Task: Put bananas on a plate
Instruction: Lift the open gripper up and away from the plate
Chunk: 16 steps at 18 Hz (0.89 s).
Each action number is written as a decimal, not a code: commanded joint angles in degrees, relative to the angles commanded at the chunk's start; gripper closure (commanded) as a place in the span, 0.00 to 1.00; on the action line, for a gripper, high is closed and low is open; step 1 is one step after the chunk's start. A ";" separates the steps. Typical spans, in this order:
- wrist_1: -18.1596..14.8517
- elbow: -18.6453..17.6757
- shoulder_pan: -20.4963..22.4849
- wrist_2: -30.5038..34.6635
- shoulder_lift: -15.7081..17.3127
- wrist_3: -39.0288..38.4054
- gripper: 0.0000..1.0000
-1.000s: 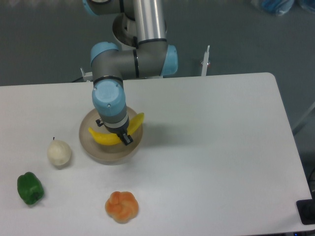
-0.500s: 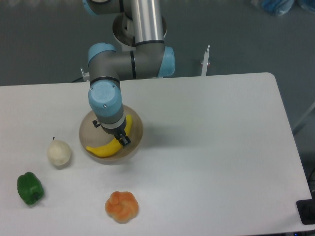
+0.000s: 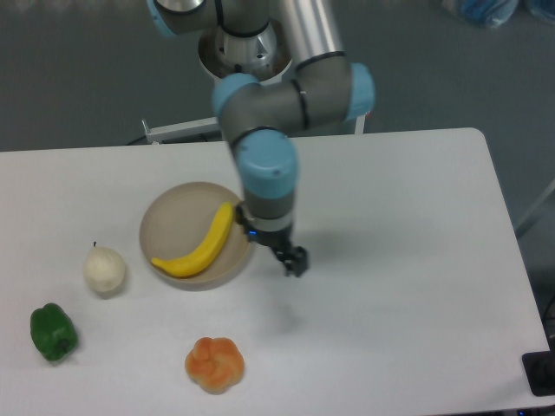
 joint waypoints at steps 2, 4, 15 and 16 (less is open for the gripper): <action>-0.17 3.77 2.56 -0.26 -2.72 3.86 0.00; -0.35 6.95 4.49 0.18 -5.45 5.19 0.00; -0.53 10.12 11.62 0.53 -9.68 18.56 0.00; -0.70 10.12 11.71 0.53 -9.68 18.82 0.00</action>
